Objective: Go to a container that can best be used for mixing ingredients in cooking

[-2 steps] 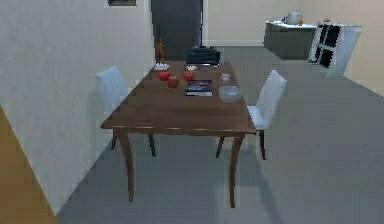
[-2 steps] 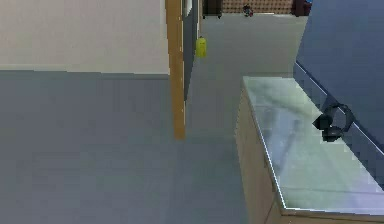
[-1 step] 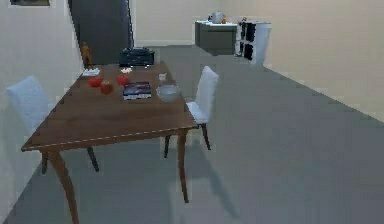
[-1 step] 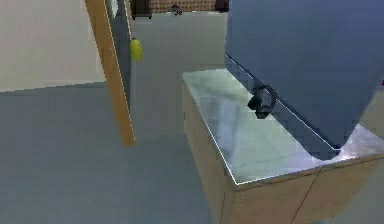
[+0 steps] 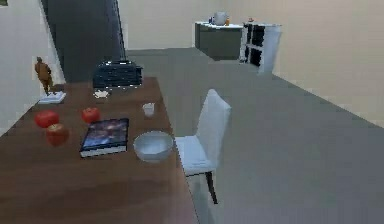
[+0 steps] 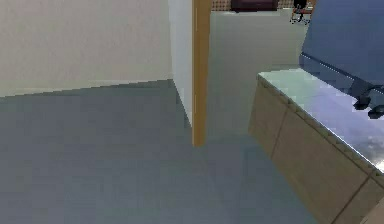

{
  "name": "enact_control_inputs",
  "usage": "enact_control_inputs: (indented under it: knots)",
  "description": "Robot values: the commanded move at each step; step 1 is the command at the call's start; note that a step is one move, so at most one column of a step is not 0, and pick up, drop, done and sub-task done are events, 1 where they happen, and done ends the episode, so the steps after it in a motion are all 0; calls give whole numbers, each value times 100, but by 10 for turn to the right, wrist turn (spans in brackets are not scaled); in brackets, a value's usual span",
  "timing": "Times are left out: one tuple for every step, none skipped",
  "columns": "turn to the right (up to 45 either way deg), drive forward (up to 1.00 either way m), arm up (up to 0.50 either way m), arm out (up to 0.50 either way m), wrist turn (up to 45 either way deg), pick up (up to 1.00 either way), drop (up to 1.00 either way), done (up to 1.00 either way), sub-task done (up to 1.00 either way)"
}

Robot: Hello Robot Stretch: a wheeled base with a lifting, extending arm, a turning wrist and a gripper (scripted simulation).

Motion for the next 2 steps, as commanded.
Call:
enact_control_inputs:
  knots:
    - [-120,0,0,0,0,0,0,0,0]
    - [0,0,0,0,0,0,0,100,0]
